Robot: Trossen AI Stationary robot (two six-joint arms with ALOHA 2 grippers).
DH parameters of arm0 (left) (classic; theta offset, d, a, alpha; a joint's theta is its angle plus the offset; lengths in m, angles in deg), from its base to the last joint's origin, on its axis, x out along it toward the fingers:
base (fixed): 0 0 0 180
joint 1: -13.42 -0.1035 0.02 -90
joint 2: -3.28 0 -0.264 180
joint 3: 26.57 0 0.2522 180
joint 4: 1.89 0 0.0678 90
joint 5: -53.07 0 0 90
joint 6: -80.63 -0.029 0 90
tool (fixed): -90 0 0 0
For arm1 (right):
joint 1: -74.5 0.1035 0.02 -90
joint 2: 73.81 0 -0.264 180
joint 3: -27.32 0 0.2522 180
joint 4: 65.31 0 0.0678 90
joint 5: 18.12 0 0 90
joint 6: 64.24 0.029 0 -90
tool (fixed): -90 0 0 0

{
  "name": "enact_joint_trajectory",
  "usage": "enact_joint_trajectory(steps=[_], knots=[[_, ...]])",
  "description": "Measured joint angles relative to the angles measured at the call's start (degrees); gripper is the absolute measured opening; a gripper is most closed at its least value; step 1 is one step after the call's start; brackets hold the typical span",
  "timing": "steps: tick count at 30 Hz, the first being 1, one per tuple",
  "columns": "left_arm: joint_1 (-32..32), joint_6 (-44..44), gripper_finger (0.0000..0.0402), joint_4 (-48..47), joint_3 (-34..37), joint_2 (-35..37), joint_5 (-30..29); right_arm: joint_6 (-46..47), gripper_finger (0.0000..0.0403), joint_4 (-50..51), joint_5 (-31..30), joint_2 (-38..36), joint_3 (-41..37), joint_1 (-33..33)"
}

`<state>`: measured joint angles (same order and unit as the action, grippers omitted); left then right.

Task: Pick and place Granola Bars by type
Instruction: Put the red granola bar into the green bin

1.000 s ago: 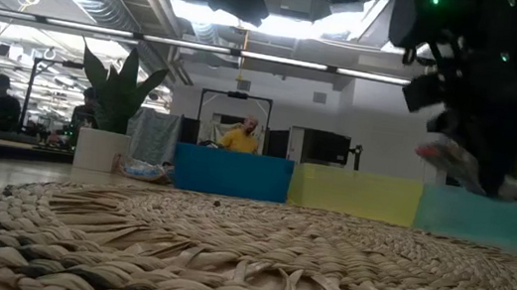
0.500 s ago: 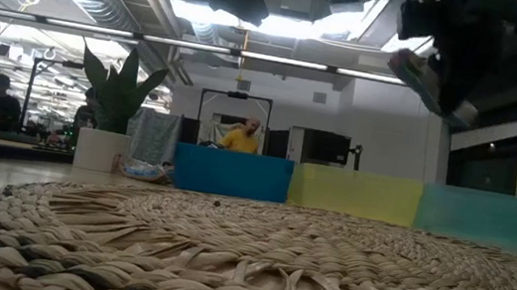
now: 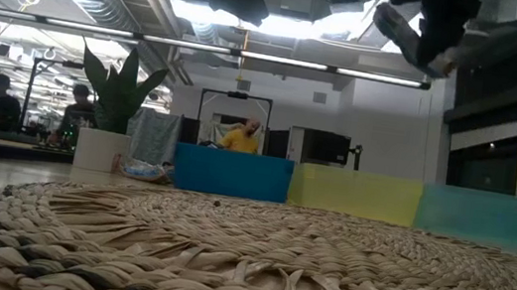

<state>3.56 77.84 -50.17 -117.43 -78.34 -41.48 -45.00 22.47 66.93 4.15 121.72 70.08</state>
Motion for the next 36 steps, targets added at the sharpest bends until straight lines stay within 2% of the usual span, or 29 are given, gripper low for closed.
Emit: enact_joint_trajectory(steps=[7, 11, 13, 22, 28, 31, 36], knots=[[0.01, 0.00, 0.0171, 0.00, 0.00, 0.00, 0.00, -0.31, 0.0060, 8.87, 0.00, 0.04, 8.65, -5.10], [0.01, 0.00, 0.0171, 0.00, 0.00, 0.00, 0.07, -3.32, 0.0060, 15.84, -0.20, -0.01, 13.35, -10.48], [-0.01, 0.00, 0.0171, 0.00, 0.00, 0.00, 0.92, -5.90, 0.0060, 15.89, -1.33, -0.40, 14.86, -13.80], [-0.01, 0.02, 0.0171, 0.00, 0.00, 0.00, 2.95, -15.46, 0.0060, 16.04, -1.70, -3.60, 14.56, -34.41], [-0.01, 0.02, 0.0171, 0.00, 0.00, 0.00, 3.10, -20.81, 0.0060, 15.94, -1.64, -1.33, 14.56, -46.28], [0.01, 0.00, 0.0171, 0.02, 0.00, 0.00, 3.10, -21.88, 0.0060, 15.88, -0.96, 0.21, 14.55, -49.72], [0.01, -0.09, 0.0171, 0.00, 0.00, 0.00, 3.10, -22.27, 0.0060, 13.48, 1.26, 2.74, 14.54, -51.33]])
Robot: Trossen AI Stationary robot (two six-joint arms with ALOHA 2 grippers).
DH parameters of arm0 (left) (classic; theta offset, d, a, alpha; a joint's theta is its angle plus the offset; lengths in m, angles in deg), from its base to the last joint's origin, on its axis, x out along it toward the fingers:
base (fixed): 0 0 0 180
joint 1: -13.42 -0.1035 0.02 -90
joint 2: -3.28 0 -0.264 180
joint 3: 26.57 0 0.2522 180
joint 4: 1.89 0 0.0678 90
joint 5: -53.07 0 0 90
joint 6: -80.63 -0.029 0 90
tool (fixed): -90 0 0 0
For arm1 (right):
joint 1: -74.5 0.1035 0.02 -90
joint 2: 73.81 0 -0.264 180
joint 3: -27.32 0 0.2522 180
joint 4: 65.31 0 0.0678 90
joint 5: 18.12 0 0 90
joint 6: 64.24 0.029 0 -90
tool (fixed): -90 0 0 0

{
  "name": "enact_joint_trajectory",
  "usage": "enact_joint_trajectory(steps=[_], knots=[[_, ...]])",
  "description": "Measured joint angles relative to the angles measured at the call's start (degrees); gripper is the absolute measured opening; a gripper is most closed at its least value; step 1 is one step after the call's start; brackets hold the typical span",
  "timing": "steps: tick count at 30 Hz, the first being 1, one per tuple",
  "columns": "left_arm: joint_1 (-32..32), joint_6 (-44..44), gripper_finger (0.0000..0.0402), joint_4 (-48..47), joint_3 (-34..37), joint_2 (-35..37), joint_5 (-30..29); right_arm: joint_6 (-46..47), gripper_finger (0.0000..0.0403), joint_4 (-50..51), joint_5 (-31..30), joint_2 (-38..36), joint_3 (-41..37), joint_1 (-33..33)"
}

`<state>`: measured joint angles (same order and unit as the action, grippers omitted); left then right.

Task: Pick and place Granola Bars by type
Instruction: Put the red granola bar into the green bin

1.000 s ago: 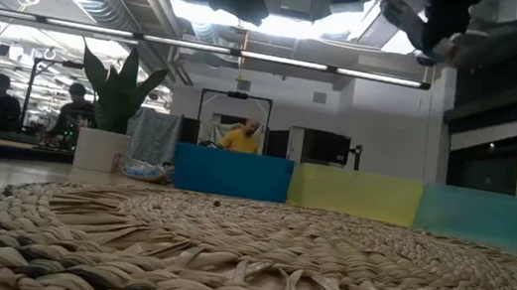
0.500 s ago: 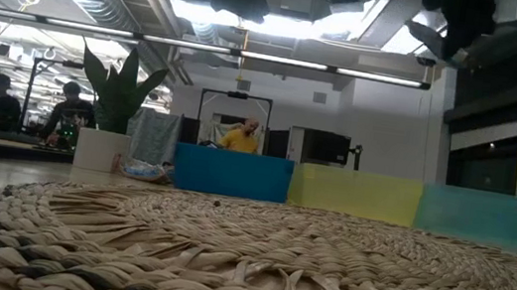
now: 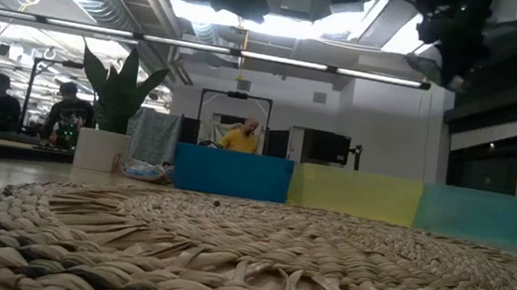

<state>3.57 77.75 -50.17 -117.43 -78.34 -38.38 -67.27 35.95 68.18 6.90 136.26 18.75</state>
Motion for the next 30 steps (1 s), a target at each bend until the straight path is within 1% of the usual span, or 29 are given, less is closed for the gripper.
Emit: enact_joint_trajectory(steps=[5, 9, 13, 17, 22, 26, 30], knots=[[-0.02, -0.05, 0.0171, 0.00, 0.00, 0.00, -0.02, 3.79, 0.0058, -3.53, 5.31, 1.96, 0.00, -1.43], [-0.01, -0.76, 0.0171, -0.24, 0.00, 0.00, -0.04, 6.60, 0.0053, -6.07, 5.51, 2.58, -1.75, -1.40], [-0.38, -1.35, 0.0171, -1.19, 0.00, 0.00, -0.31, 9.07, 0.0052, -10.84, 5.71, 1.28, -10.10, -1.30], [-1.40, -1.42, 0.0171, -1.79, 0.00, 0.00, -0.39, 11.81, 0.0054, -17.32, 10.42, -1.02, -21.77, -0.93], [-2.29, -2.28, 0.0171, -1.77, 0.00, 0.00, -0.37, 15.53, 0.0050, -24.19, 11.43, -3.01, -33.73, 0.67], [-2.57, -3.55, 0.0171, -1.75, 0.00, 0.00, -0.43, 18.51, 0.0050, -28.84, 11.30, -3.01, -39.90, 1.58], [-2.96, -3.91, 0.0171, -1.75, 0.00, 0.00, -0.44, 21.12, 0.0050, -32.44, 11.41, -3.01, -43.69, 2.20]])
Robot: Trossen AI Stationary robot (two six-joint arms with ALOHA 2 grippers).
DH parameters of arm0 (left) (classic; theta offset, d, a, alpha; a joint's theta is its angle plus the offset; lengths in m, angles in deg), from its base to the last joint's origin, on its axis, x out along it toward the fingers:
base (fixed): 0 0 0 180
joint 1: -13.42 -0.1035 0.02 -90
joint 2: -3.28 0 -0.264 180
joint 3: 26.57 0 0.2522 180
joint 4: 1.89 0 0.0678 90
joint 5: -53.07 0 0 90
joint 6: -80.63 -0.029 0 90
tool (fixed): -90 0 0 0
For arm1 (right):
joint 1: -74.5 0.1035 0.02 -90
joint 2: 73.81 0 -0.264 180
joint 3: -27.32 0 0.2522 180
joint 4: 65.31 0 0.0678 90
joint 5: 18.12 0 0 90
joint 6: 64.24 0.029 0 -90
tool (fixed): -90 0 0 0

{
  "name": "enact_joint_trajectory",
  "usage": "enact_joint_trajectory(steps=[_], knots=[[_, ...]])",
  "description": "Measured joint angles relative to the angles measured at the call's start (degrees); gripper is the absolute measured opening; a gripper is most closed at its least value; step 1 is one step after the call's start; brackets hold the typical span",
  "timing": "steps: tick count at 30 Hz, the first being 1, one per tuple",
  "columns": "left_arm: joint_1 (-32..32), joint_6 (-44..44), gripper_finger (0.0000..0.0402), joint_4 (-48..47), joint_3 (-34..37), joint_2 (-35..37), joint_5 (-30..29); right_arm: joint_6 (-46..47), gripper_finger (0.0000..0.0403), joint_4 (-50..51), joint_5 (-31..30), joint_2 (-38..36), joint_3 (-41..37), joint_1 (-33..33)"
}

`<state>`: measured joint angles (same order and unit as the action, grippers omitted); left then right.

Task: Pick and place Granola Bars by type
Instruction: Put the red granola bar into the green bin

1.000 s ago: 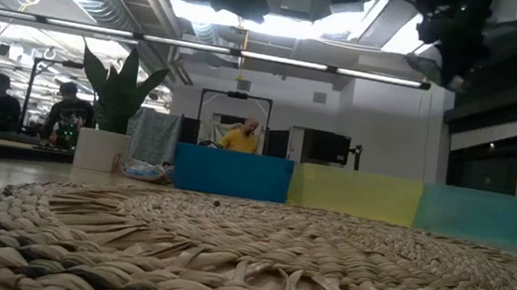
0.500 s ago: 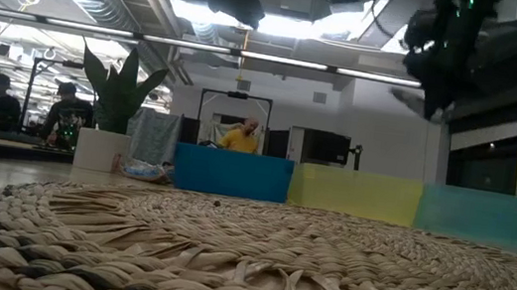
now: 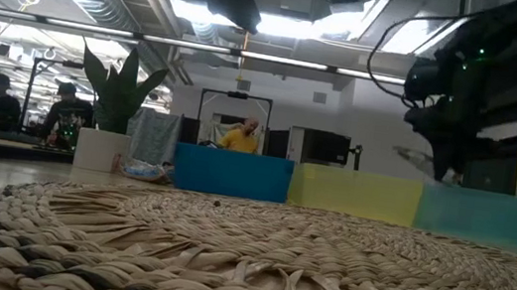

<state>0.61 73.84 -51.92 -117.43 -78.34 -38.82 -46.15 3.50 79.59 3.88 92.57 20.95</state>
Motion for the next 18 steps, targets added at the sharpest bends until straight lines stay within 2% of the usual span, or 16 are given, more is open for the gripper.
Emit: enact_joint_trajectory(steps=[10, 18], knots=[[-0.11, -0.46, 0.0171, -0.47, 0.00, 0.00, 0.02, 6.67, 0.0051, -8.33, -0.56, 0.00, -7.48, 0.15], [-0.10, -1.01, 0.0171, -0.46, 0.00, 0.00, 0.03, 7.27, 0.0051, -8.72, -2.11, 0.00, -8.09, 0.13]])
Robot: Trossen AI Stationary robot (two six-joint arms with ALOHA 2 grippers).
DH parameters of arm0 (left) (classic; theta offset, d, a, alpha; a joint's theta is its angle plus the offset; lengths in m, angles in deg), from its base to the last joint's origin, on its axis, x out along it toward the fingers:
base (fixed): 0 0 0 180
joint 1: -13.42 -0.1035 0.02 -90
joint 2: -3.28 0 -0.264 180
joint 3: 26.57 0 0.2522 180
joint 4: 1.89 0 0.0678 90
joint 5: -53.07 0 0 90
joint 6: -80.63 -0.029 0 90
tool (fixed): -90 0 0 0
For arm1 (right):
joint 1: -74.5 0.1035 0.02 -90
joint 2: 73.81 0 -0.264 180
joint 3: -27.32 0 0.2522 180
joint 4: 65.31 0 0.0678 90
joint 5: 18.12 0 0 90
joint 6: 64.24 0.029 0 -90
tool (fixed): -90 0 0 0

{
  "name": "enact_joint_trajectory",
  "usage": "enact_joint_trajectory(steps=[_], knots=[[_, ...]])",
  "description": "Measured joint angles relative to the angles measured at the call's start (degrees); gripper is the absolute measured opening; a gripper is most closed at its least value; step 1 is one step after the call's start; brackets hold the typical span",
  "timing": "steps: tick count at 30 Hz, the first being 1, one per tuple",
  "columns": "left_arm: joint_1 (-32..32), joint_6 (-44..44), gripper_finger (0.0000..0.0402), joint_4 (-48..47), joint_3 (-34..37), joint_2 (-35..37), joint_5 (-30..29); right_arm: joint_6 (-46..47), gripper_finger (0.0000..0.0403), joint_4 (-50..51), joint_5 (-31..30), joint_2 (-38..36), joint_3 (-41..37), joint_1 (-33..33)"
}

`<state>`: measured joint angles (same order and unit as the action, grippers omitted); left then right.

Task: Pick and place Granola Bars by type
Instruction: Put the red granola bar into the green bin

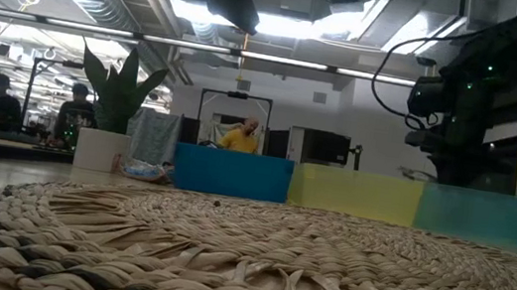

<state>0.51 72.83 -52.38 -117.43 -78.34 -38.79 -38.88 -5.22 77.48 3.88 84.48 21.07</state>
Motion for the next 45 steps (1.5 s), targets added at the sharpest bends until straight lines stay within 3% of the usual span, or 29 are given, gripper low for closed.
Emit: enact_joint_trajectory(steps=[16, 31, 45], knots=[[0.01, -0.02, 0.0171, 0.02, 0.00, 0.00, 1.94, -0.47, 0.0057, 0.35, 0.50, 0.00, 0.00, 0.02], [0.05, 0.46, 0.0171, 0.02, 0.00, 0.00, 1.98, -1.68, 0.0160, 0.62, 1.15, 0.01, 0.18, 0.40], [0.16, 1.21, 0.0171, 0.04, 0.00, 0.00, 3.06, -4.77, 0.0170, 12.28, 1.44, -0.26, 13.13, 9.16]])
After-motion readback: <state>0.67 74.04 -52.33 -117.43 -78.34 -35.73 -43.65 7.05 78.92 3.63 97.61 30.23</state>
